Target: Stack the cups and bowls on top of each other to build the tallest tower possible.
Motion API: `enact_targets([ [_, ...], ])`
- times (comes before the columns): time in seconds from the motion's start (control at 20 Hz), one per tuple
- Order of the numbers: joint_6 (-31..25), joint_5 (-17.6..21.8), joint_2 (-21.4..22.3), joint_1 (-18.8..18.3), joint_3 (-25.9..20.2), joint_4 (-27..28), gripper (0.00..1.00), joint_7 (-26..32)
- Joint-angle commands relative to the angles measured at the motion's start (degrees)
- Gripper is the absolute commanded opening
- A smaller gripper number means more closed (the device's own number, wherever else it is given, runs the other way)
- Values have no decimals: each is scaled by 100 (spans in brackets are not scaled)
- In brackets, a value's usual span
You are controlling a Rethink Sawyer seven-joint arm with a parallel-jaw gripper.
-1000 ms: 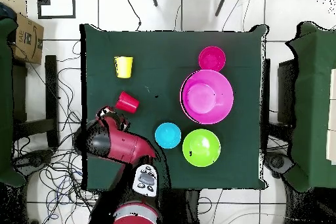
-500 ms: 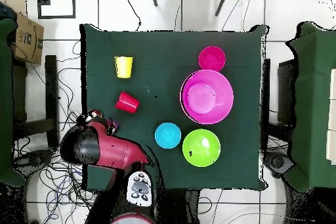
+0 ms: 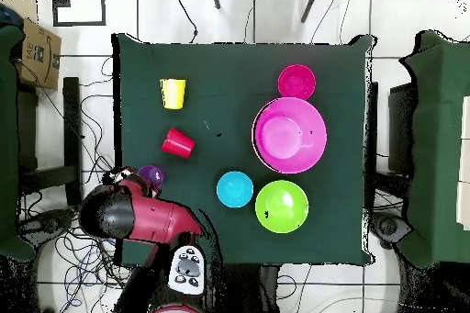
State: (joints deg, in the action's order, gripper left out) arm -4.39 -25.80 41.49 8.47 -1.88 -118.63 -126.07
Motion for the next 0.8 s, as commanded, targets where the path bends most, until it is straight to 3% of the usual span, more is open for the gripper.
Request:
enact_targets([
  [0.05, -370, 360, -664, -69, -14, 203, 100, -311],
  [0.4, 699, 579, -1052, -612, -665, 164, 100, -682],
  [0.6, 953, 647, -1308, -626, -723, 289, 100, -766],
  [0.8, 826, 577, -1469, -450, -555, 475, 100, -633],
])
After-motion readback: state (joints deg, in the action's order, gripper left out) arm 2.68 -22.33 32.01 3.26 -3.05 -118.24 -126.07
